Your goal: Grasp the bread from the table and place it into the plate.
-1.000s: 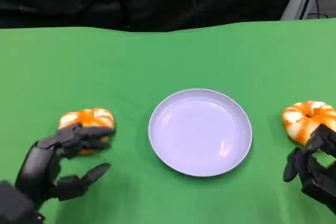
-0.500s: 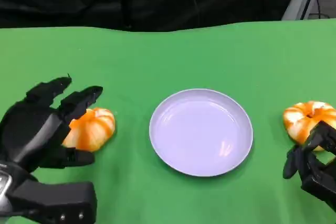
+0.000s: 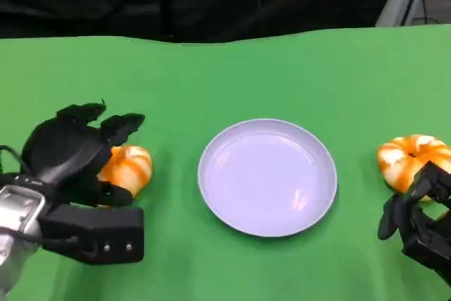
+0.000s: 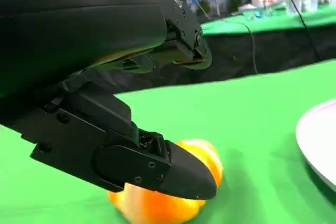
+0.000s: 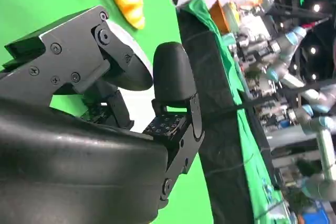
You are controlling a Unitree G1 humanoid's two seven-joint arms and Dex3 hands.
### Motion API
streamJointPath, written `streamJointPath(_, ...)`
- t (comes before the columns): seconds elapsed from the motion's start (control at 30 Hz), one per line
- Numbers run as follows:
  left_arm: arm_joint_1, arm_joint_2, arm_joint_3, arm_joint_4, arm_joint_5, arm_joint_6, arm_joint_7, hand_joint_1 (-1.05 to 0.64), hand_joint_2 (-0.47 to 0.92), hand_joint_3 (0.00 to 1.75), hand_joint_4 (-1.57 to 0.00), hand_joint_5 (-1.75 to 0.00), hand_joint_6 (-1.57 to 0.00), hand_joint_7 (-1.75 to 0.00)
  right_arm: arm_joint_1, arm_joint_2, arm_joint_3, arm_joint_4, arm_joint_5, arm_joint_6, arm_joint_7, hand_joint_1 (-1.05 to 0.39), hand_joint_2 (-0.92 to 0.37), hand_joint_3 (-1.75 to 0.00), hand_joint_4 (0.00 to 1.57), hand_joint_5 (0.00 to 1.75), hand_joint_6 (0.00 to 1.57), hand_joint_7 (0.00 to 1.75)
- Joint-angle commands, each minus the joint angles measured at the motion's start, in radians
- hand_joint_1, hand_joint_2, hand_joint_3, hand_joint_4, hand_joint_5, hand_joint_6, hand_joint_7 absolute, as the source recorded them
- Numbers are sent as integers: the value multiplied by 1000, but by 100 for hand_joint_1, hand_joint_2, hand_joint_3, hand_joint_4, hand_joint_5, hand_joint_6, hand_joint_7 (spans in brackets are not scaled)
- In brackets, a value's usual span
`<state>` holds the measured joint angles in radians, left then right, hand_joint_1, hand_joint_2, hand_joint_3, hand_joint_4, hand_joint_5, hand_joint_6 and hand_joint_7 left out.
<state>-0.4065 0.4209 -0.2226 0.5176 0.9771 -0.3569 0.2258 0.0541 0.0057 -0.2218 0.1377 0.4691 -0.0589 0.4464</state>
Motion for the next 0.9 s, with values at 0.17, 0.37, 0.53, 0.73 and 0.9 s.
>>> streamJointPath(0.17,-121,-3,-65,255,-128,-26,-66,-99,92,27,-37,-4,-40,-1,6,-6,-1,-20,-3,2,-20,-6,-53,-125,86,175,76,159)
streamJointPath(0.37,-211,-8,-138,411,-162,-22,-96,-101,92,32,-35,-2,-37,0,6,-5,1,-21,2,1,-19,-6,-54,-124,86,175,75,159)
streamJointPath(0.53,-239,-8,-179,472,-180,-8,-103,-102,92,34,-34,-1,-36,0,6,-7,5,-21,-7,-7,-19,-8,-53,-123,85,175,75,159)
streamJointPath(0.73,-252,-11,-203,516,-200,-9,-78,-102,92,34,-34,0,-36,0,6,-5,4,-26,-5,-1,-24,-9,-52,-122,86,175,76,158)
streamJointPath(0.9,-263,-21,-226,548,-204,-2,-58,-102,92,35,-36,-1,-36,0,8,-8,5,-28,-10,-6,-23,-9,-53,-122,86,175,76,157)
